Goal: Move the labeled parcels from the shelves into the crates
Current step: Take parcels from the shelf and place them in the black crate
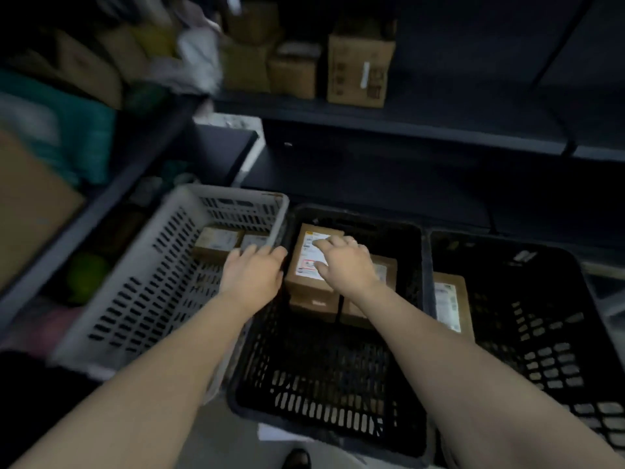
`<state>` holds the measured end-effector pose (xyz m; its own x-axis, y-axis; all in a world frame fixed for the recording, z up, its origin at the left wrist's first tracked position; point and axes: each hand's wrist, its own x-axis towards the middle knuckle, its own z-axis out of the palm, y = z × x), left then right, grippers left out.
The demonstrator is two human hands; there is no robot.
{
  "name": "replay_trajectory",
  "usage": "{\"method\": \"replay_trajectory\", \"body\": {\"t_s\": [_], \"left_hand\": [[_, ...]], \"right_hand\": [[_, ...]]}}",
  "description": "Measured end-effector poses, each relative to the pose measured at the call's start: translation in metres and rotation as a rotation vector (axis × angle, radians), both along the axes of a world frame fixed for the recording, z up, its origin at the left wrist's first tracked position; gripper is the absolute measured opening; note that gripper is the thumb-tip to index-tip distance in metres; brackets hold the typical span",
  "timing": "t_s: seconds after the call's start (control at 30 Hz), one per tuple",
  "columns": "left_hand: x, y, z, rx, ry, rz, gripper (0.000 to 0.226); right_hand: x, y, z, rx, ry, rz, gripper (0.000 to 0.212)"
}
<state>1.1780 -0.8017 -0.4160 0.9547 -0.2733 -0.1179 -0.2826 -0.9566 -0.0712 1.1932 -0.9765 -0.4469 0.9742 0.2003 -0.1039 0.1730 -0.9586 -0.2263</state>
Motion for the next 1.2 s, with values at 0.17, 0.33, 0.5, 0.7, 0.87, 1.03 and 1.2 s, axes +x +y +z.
{"method": "replay_trajectory", "body": {"t_s": [0.17, 0.33, 0.5, 0.7, 0.87, 1.03, 1.2], "left_hand": [[-0.081, 0.063, 0.106, 0.012, -0.222, 0.152, 0.028], [-0.175, 0.151, 0.214, 0.082, -0.508, 0.334, 0.016], [-0.280, 0.247, 0.302, 0.199, -0.682, 0.540, 0.011], [-0.415, 0.355, 0.360, 0.344, -0.748, 0.744, 0.016], [-0.516, 0.432, 0.379, 0.349, -0.719, 0.904, 0.028], [-0.559, 0.487, 0.388, 0.289, -0.624, 1.037, 0.047], [-0.564, 0.536, 0.388, 0.232, -0.663, 1.071, 0.046]], "right_hand": [[-0.039, 0.064, 0.103, 0.051, -0.261, 0.291, 0.042], [-0.092, 0.168, 0.217, 0.152, -0.479, 0.582, 0.039], [-0.165, 0.290, 0.310, 0.287, -0.653, 0.819, 0.035], [-0.275, 0.435, 0.374, 0.415, -0.736, 1.103, 0.040], [-0.350, 0.535, 0.398, 0.436, -0.680, 1.189, 0.043], [-0.388, 0.603, 0.413, 0.459, -0.589, 1.200, 0.044], [-0.394, 0.658, 0.421, 0.501, -0.488, 1.154, 0.046]]}}
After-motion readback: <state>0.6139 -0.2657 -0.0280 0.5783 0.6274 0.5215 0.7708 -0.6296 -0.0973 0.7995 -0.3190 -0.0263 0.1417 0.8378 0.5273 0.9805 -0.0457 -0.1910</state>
